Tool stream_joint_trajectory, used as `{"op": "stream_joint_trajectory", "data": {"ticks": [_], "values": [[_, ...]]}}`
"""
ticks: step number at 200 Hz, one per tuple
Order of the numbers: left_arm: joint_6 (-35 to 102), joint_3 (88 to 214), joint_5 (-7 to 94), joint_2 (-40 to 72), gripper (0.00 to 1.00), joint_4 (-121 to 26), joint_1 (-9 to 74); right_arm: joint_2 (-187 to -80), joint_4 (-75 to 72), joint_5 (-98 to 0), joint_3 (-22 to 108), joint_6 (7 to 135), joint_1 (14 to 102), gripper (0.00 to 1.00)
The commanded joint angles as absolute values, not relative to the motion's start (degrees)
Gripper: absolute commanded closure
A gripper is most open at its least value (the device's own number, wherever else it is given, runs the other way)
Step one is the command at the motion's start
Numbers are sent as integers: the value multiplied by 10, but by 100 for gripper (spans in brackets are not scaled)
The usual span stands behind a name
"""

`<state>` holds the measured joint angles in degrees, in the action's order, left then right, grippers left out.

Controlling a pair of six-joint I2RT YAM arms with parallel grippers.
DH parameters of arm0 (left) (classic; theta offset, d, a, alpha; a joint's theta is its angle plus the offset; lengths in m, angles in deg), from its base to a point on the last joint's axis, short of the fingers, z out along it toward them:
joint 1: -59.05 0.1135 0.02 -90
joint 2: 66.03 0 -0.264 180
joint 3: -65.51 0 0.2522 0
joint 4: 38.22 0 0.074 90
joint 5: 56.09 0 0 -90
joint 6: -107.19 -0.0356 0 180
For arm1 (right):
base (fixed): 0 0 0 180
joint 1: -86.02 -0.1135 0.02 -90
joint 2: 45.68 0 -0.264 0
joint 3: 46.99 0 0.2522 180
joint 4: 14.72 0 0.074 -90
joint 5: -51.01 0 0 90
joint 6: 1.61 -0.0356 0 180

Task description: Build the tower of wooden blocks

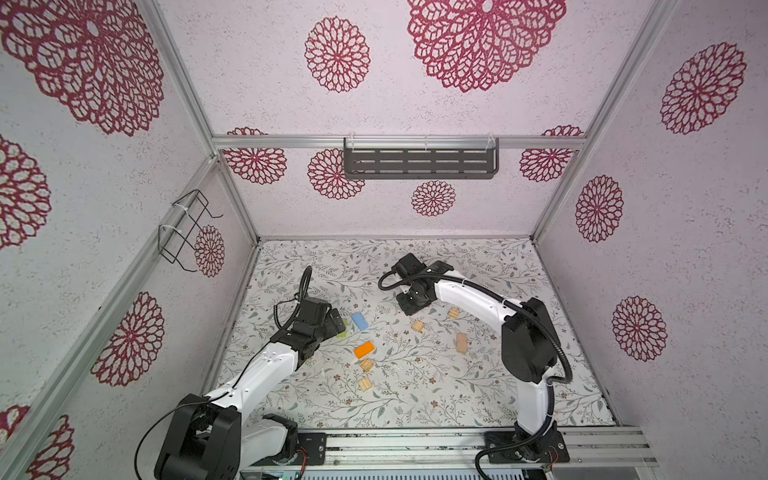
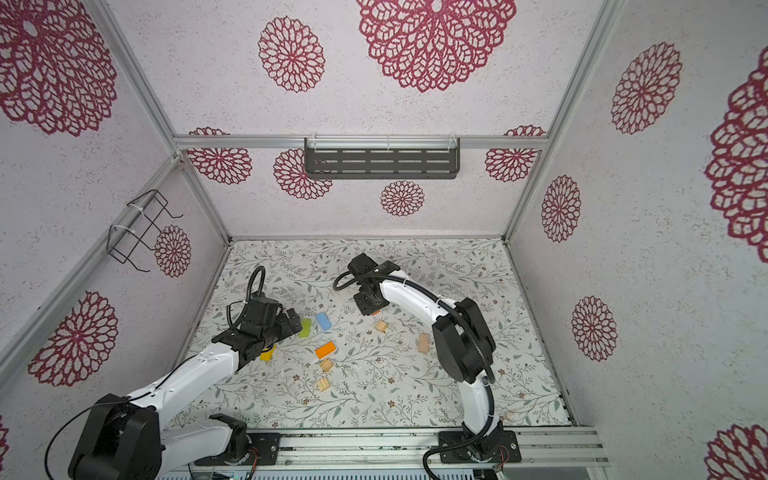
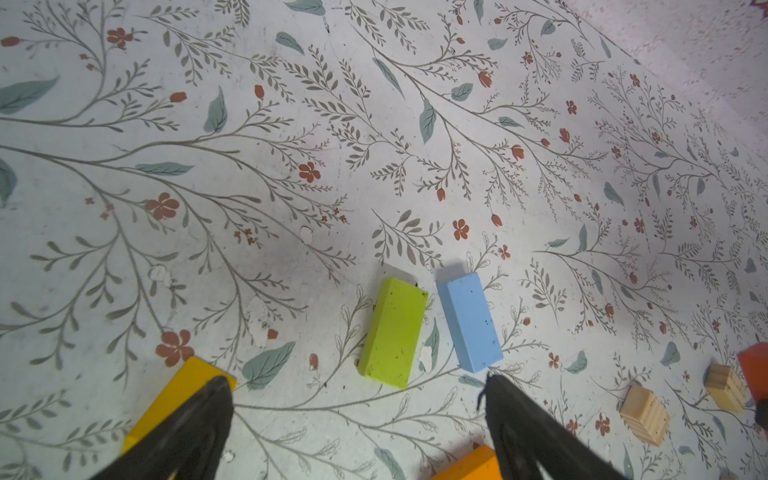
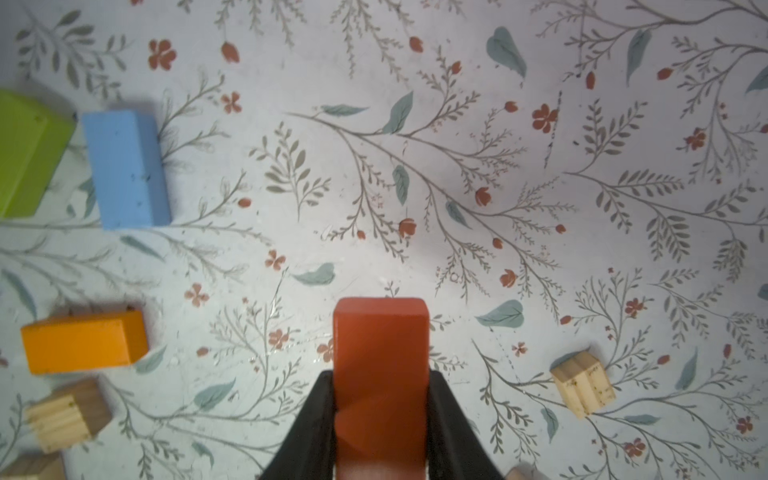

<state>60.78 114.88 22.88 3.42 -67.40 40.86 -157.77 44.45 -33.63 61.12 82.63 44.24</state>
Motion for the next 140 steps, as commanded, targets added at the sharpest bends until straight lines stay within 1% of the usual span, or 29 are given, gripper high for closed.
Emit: {"op": "stream_joint_trajectory", "data": {"ticks": [1, 32, 55, 140], "values": [[617, 1149, 224, 38, 3, -665, 414, -1541, 429, -365, 567, 888, 446, 76], [616, 1150, 228, 42, 3, -664, 416, -1513, 383, -379, 495, 897, 451, 76], [615, 1150, 228, 43, 3, -664, 416, -1509, 366, -383, 470, 911, 451, 76], [618, 1154, 227, 50, 3, -664, 418, -1519, 348, -366, 453, 949, 463, 75]]}}
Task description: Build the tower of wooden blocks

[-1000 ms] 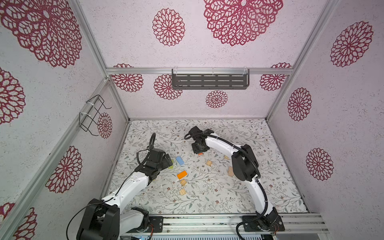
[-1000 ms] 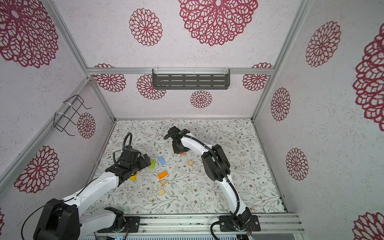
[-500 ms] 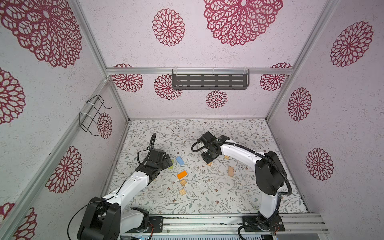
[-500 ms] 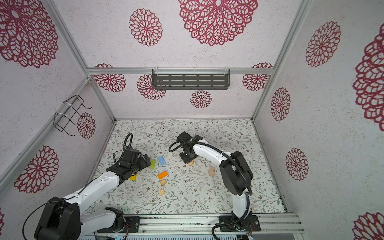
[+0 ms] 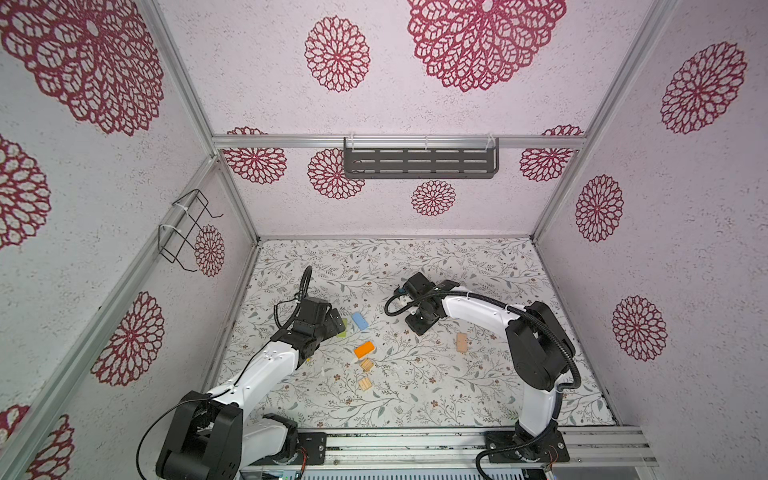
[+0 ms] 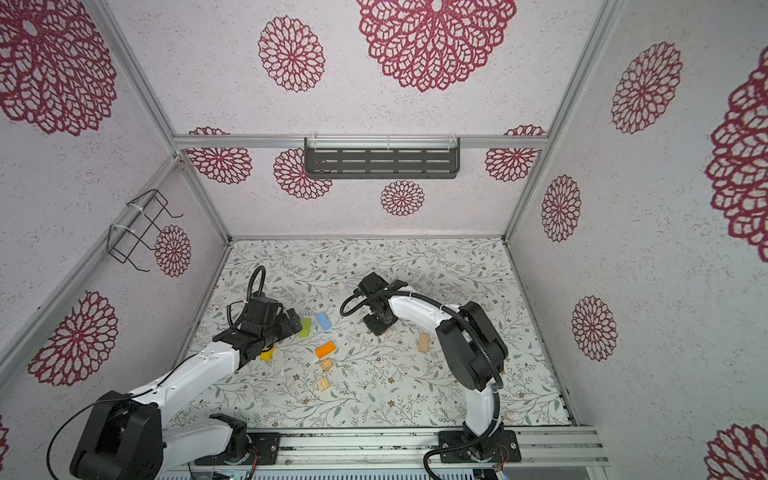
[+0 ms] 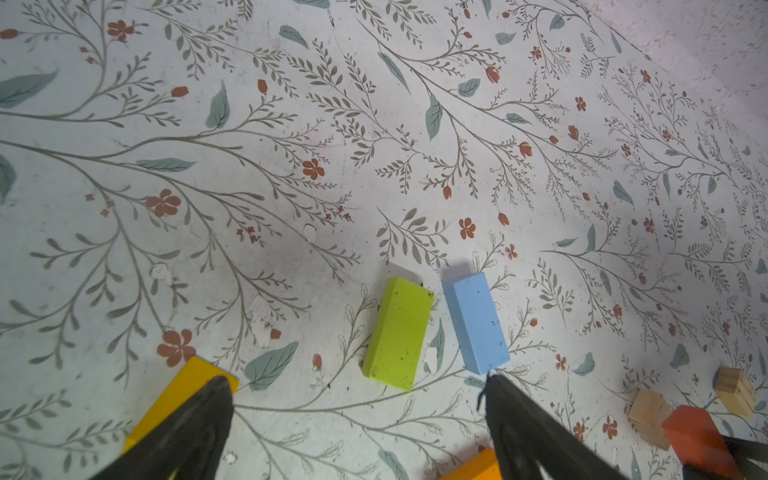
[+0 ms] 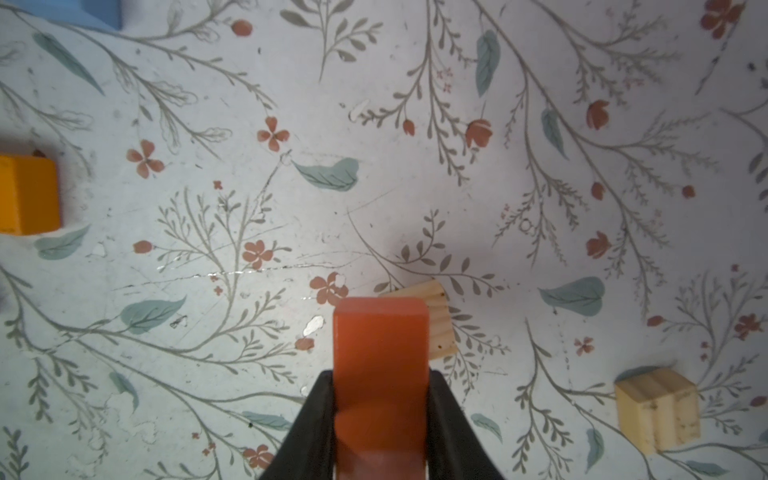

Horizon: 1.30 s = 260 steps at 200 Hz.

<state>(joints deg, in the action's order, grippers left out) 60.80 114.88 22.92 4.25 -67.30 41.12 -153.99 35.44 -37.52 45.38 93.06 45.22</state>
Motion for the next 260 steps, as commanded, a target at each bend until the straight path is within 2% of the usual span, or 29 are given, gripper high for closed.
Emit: {"op": "stream_joint_trajectory", "data": {"ticks": [1, 260], "values": [[618, 1154, 227, 50, 3, -665, 418, -1519, 348, -366, 453, 949, 463, 75], [617, 1162, 231, 66, 3, -667, 418, -1569, 338, -408, 453, 1002, 483, 72]]}}
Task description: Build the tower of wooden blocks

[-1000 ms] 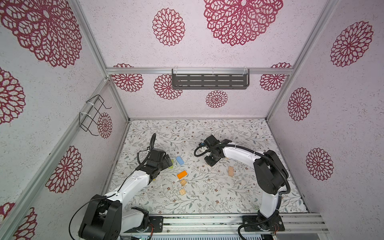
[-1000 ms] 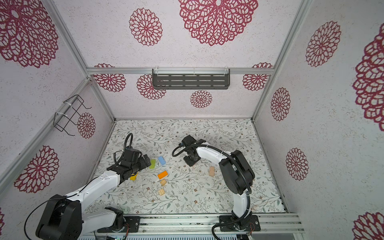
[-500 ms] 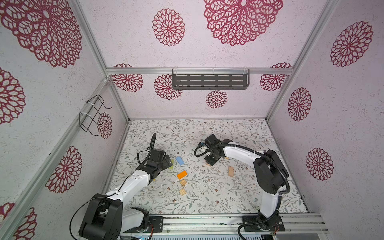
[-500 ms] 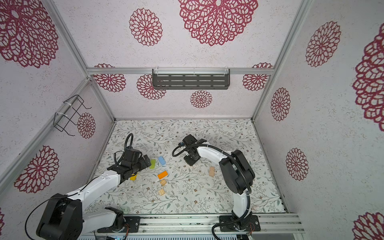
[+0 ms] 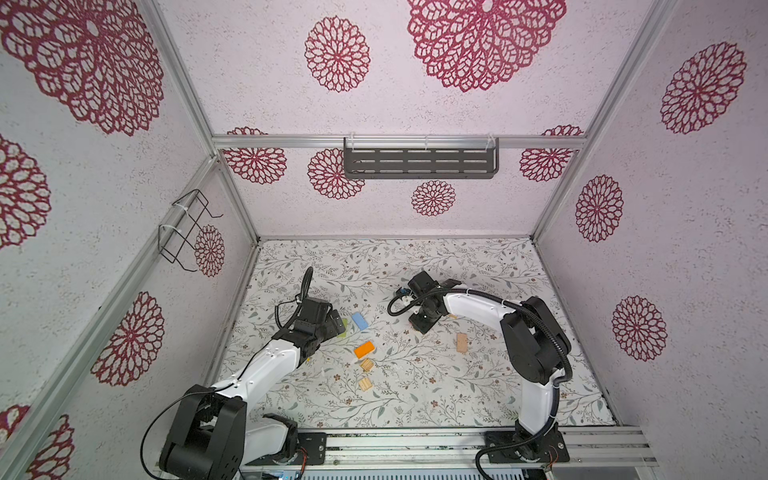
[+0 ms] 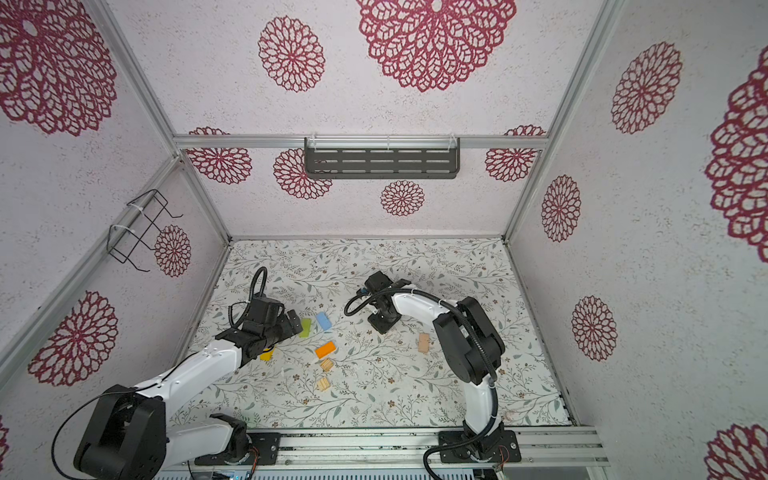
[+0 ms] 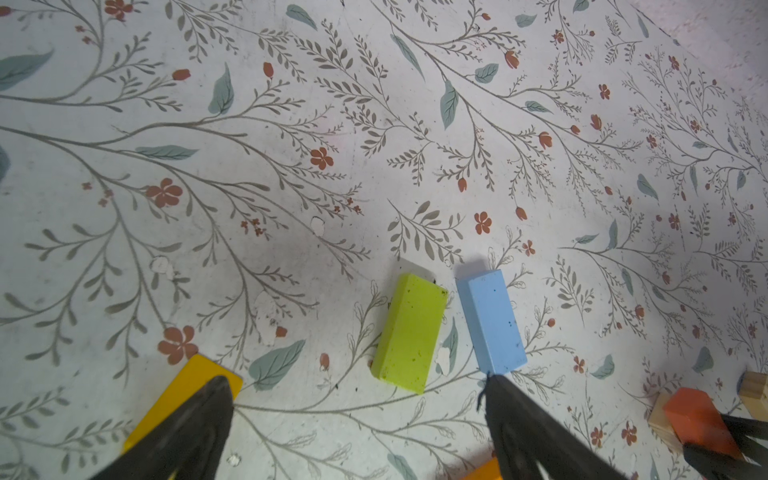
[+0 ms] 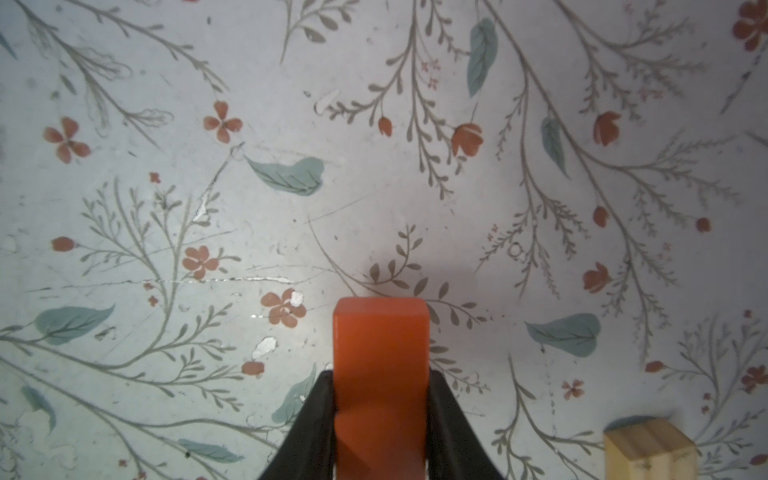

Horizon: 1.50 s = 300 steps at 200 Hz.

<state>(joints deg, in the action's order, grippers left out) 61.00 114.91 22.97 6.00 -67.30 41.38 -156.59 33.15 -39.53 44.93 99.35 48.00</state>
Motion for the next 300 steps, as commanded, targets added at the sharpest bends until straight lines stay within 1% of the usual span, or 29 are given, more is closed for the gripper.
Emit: {"op": "stream_joint_trajectory", "data": {"ticks": [1, 52, 62, 79, 89, 137, 186, 245, 300], "values": [[617, 1162, 231, 66, 3, -666, 418, -1570, 338, -408, 453, 1002, 483, 72], [617, 1164, 231, 68, 3, -667, 418, -1573, 340, -404, 459, 1004, 483, 71], [617, 1164, 232, 70, 3, -667, 419, -1573, 341, -404, 459, 1004, 483, 68], [617, 1166, 233, 73, 3, -667, 418, -1575, 344, -403, 461, 1006, 483, 58], [616, 1167, 233, 74, 3, -667, 418, -1578, 347, -403, 464, 1007, 483, 55], [616, 1169, 234, 77, 3, -668, 418, -1589, 352, -407, 471, 1012, 483, 54], [616, 1169, 234, 77, 3, -669, 418, -1594, 356, -414, 483, 1014, 484, 57], [616, 1168, 235, 77, 3, -668, 418, -1604, 364, -415, 490, 1016, 484, 65], [616, 1168, 235, 75, 3, -668, 418, -1607, 368, -419, 494, 1011, 484, 76]]}}
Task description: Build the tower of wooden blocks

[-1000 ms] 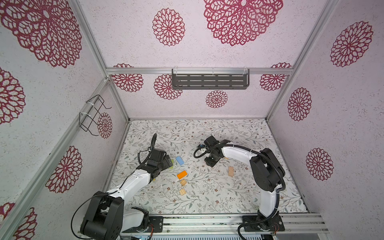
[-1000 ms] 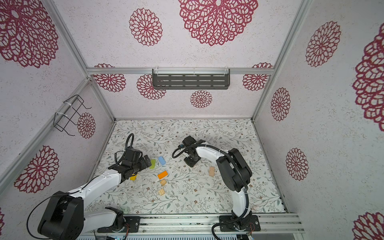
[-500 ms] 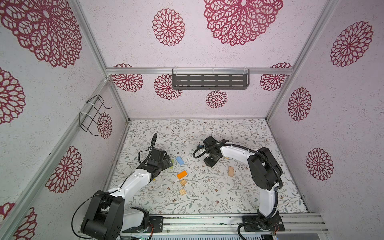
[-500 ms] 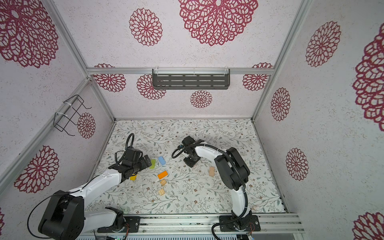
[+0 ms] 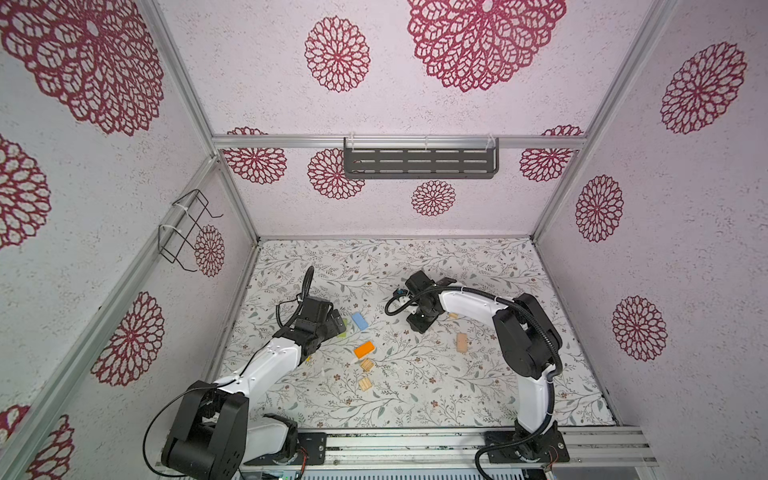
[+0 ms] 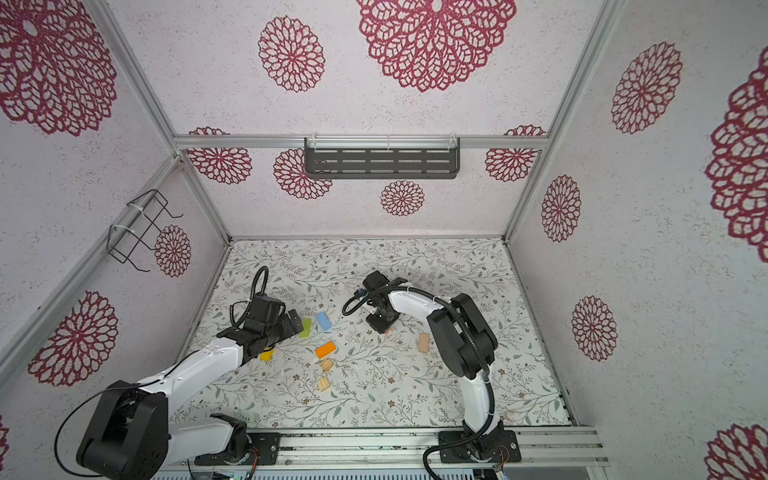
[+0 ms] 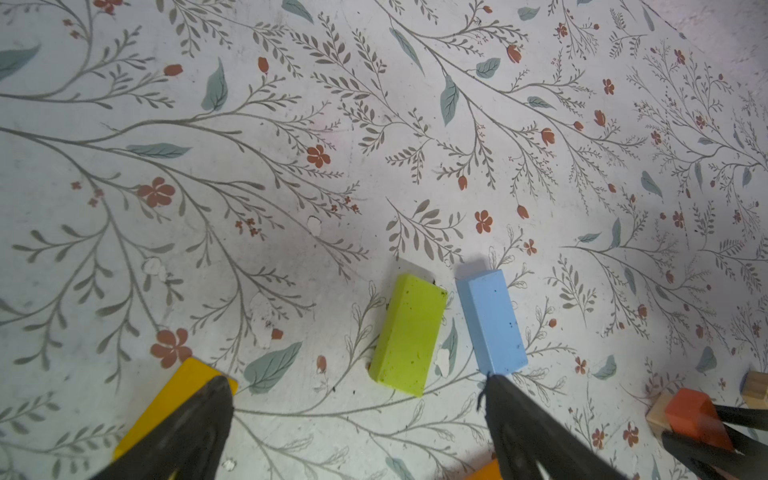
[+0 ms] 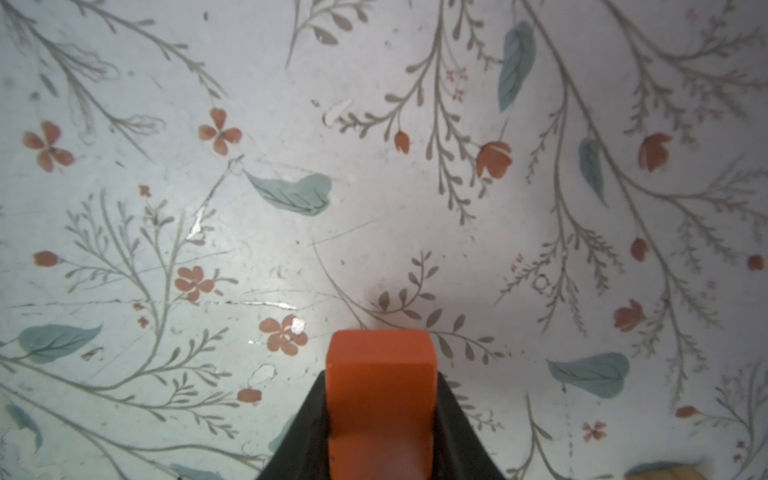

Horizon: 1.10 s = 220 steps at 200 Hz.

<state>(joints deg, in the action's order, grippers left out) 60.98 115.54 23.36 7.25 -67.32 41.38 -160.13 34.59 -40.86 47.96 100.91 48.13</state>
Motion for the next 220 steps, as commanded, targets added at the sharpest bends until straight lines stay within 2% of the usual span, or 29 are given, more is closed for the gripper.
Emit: {"op": "stream_joint_trajectory", "data": {"ticks": [1, 53, 81, 113, 220], "values": [[616, 1168, 234, 75, 3, -668, 418, -1607, 368, -418, 494, 1010, 484, 76], [616, 1166, 236, 74, 3, -667, 419, -1601, 374, -418, 484, 972, 483, 77], [616, 1165, 236, 73, 3, -666, 419, -1589, 365, -422, 471, 959, 481, 54], [615, 1164, 236, 71, 3, -666, 419, -1576, 363, -423, 470, 956, 480, 46], [607, 1162, 249, 67, 3, -660, 419, -1501, 377, -390, 434, 941, 483, 44]]}}
